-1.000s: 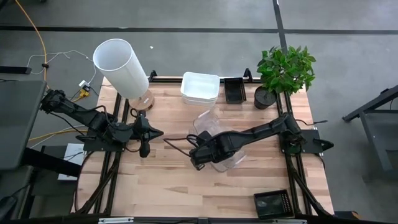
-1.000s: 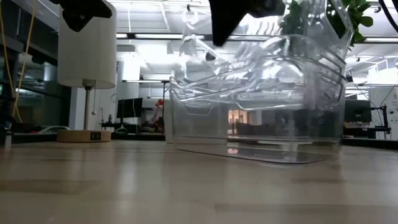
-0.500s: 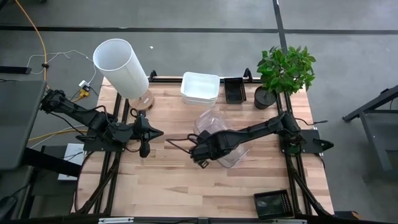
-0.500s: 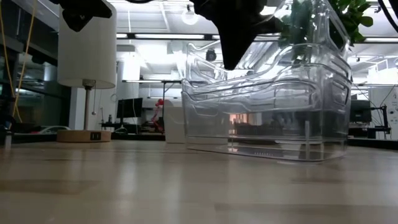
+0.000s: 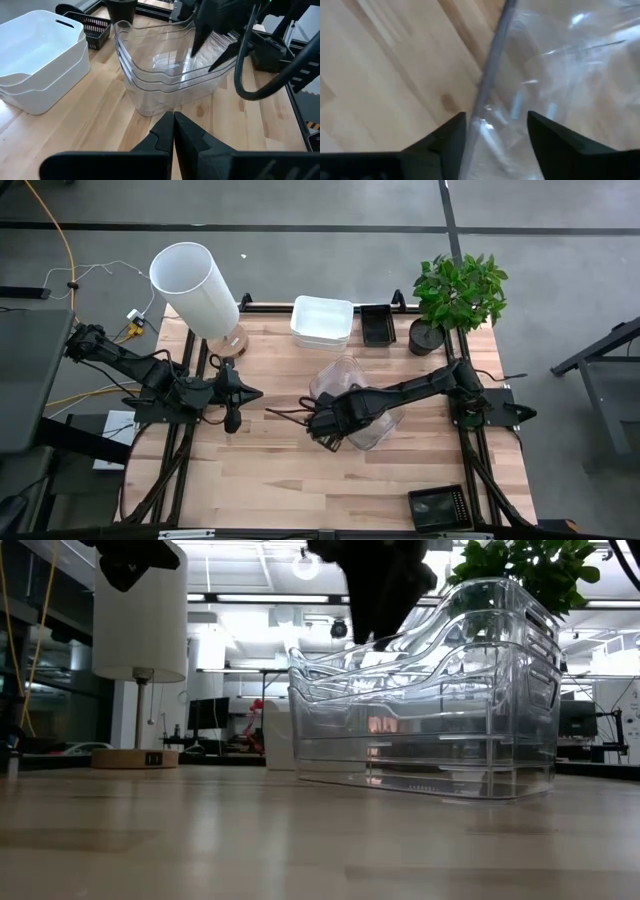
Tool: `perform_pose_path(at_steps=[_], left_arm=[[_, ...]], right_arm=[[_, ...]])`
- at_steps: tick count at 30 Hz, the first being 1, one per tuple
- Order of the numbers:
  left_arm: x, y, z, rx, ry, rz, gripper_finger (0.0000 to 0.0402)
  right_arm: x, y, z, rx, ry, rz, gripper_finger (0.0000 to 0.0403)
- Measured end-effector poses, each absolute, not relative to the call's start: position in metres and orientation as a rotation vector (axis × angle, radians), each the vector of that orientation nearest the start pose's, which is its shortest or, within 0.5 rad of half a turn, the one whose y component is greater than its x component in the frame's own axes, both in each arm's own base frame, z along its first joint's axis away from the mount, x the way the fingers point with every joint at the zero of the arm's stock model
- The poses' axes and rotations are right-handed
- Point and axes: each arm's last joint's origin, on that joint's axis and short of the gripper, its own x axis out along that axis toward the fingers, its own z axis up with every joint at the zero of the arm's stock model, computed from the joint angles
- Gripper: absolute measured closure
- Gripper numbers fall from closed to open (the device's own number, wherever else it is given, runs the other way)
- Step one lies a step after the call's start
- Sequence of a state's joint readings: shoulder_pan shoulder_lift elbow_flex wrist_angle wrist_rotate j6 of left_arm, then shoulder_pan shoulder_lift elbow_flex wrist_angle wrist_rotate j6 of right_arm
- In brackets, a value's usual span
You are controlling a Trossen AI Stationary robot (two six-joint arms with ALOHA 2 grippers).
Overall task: Stack baskets by color
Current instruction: Stack the right transparent bin on top of the left transparent bins, then adjust the stacked transparent bins on the table
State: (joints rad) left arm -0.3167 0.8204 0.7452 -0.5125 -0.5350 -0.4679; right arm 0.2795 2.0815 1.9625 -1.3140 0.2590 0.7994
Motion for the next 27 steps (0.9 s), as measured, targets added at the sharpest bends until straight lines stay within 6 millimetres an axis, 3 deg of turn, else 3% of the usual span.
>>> perform_pose_path(at_steps=[7,13,22,27], left_arm=[[0.162,-0.038,0.286,-0.250,0.472,0.341,0.0402],[0.162,-0.038,0.286,-0.269,0.469,0.346,0.0402],[0.162,-0.037,0.286,-0.282,0.467,0.350,0.0401],[0.162,-0.037,0.286,-0.285,0.466,0.351,0.0402]], right_arm=[[0.365,0.110,0.295,0.020,1.300,-0.603,0.0168],[0.327,0.111,0.315,0.007,1.257,-0.650,0.0167],[0.237,0.091,0.298,0.142,1.249,-0.824,0.0172],[0.194,0.080,0.277,0.269,1.236,-0.865,0.0218]])
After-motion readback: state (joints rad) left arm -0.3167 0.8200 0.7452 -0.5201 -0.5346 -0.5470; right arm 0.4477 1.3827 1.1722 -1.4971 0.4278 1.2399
